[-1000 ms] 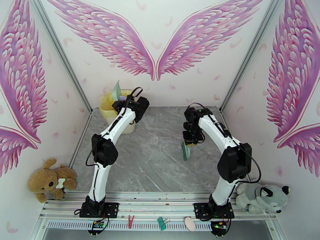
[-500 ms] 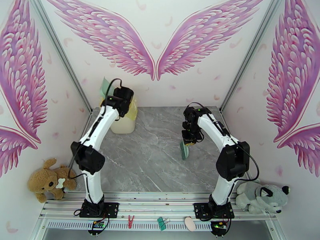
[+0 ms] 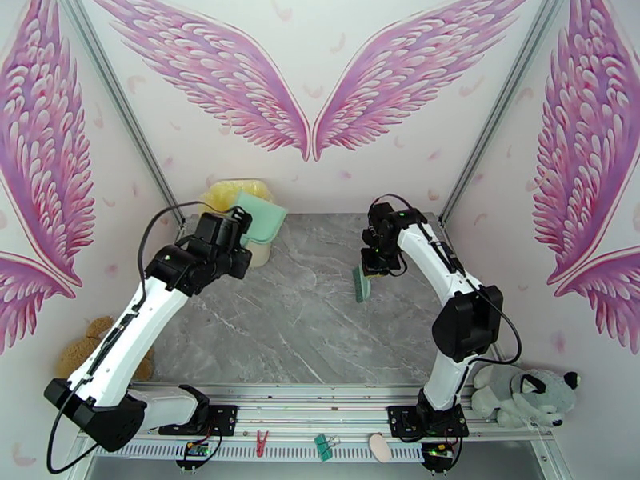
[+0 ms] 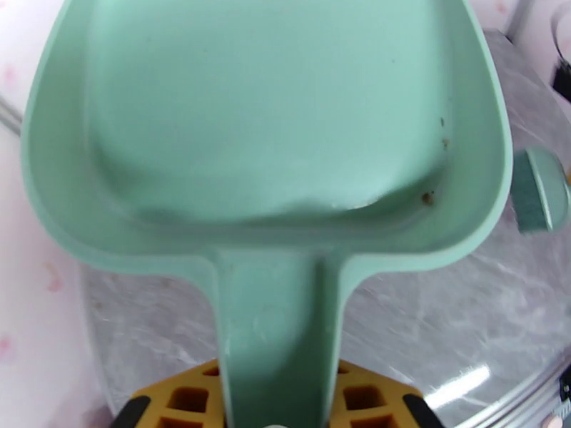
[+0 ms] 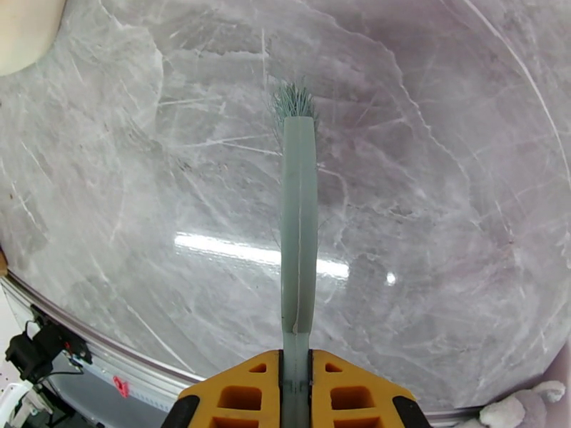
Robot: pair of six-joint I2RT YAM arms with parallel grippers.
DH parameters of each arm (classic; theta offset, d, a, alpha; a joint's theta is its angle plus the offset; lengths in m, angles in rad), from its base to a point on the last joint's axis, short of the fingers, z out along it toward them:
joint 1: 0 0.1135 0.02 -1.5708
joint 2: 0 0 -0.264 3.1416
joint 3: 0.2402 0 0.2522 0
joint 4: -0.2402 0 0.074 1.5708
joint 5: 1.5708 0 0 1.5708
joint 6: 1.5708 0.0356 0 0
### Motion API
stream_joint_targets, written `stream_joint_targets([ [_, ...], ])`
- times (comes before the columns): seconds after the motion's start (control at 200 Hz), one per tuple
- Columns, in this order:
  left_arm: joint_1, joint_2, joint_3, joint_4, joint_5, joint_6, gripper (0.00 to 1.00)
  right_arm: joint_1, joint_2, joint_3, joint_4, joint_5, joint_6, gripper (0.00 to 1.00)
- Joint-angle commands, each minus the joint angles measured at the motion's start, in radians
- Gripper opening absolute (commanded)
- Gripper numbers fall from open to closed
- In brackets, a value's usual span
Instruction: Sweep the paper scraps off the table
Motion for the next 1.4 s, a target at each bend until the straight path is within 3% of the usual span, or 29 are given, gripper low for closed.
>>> stream_joint_targets([
  [0.0,-0.014,-0.033,-0.064,-0.011,0.110,-0.028,0.00,-0.010,-0.053,-0.007,0.027,0.015,0.036,0.00],
  [0.345,-0.021,0.074,-0.327,0.187,0.277,-0.001,0.00,-0.032,-0.099,-0.100,0.101,0.043,0.125,0.00],
  [0.78,-0.021,0.366,-0.341,0.322,0.434,0.092,0.00,-0.148,-0.145,-0.301,0.325,-0.077,0.324,0.00],
  [0.89,-0.021,0.417,-0.330,0.323,0.464,0.104,0.05,-0.179,-0.164,-0.401,0.419,-0.121,0.394,0.00],
  [1.025,-0.019,0.437,-0.304,0.329,0.476,0.091,0.22,-0.194,-0.195,-0.501,0.504,-0.144,0.439,0.00],
  [1.13,-0.020,0.458,-0.273,0.330,0.483,0.079,0.68,-0.204,-0.206,-0.551,0.526,-0.143,0.432,0.01],
  [1.235,-0.023,0.474,-0.224,0.309,0.487,0.081,0.98,-0.223,-0.203,-0.590,0.535,-0.144,0.413,0.03],
  [1.395,-0.022,0.449,-0.125,0.265,0.457,0.082,0.99,-0.255,-0.194,-0.628,0.557,-0.151,0.392,0.08],
])
